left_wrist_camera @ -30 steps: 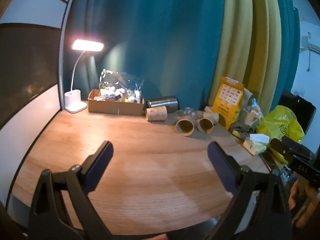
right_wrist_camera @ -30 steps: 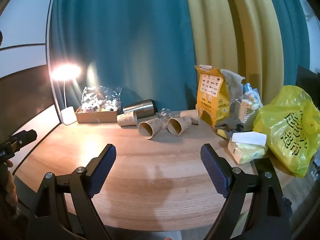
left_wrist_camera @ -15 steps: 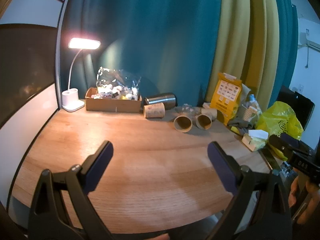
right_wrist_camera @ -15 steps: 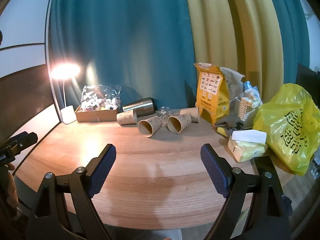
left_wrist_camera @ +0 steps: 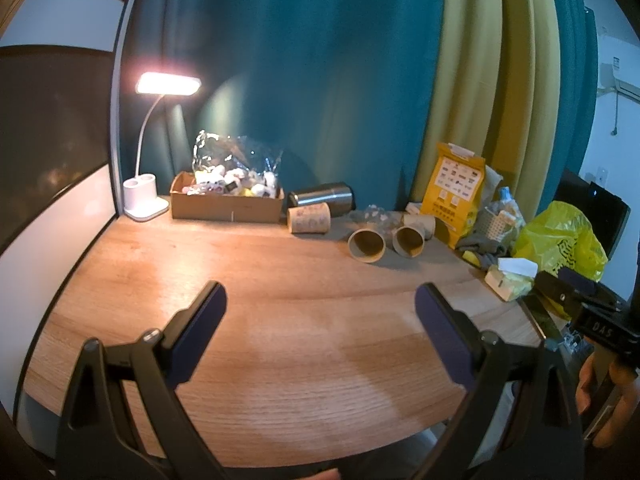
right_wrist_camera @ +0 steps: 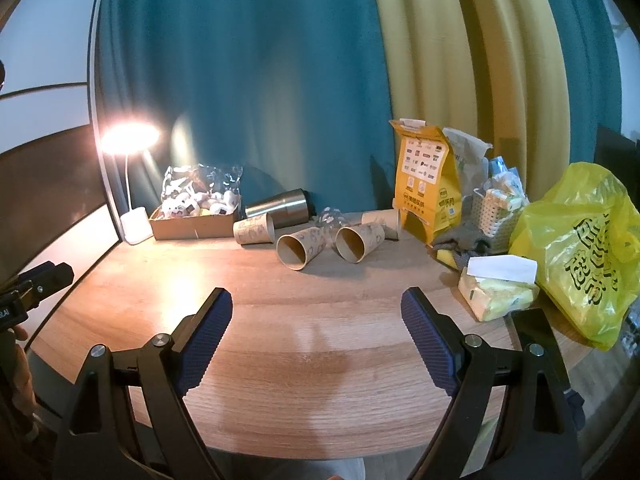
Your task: Flip cup upside down
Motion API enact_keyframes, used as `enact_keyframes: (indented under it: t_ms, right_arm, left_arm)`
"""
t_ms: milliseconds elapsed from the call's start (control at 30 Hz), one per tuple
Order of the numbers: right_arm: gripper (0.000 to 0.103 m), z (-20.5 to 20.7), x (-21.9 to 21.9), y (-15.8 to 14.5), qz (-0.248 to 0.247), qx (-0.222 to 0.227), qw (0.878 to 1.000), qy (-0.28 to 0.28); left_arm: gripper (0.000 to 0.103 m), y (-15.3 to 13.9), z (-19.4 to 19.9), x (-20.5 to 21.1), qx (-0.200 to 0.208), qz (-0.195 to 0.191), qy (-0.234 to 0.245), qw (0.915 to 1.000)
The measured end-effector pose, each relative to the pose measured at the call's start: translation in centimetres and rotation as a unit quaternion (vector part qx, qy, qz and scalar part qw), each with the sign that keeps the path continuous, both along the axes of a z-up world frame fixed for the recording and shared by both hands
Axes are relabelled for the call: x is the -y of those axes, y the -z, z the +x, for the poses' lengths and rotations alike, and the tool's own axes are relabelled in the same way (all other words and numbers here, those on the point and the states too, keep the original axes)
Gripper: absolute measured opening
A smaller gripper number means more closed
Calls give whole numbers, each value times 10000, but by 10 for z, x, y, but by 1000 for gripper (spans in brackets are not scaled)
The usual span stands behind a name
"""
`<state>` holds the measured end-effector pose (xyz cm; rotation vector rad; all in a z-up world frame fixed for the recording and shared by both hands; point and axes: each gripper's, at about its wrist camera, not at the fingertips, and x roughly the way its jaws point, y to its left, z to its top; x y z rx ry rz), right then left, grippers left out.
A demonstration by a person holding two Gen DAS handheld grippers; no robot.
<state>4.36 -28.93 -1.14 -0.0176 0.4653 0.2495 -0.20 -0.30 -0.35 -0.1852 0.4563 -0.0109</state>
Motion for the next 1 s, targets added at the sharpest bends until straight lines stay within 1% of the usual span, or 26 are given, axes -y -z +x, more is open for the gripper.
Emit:
enact_keyframes:
  t_ms: [633,700,1000]
  right_arm:
    - [89,6,-4,4,-25,-98,9999,-21]
    - [89,14,-3,4,-16,-116,9999,-38]
    - [89,21,-7,4,-16,-167,9998,-97]
  left_arm:
    - [96,3,6,-1,-78,-19,-70,9999]
    - [96,2,7,-1,-78,-11,-81,9999]
    - [96,1,16,-4,-165,-25,-97,9998]
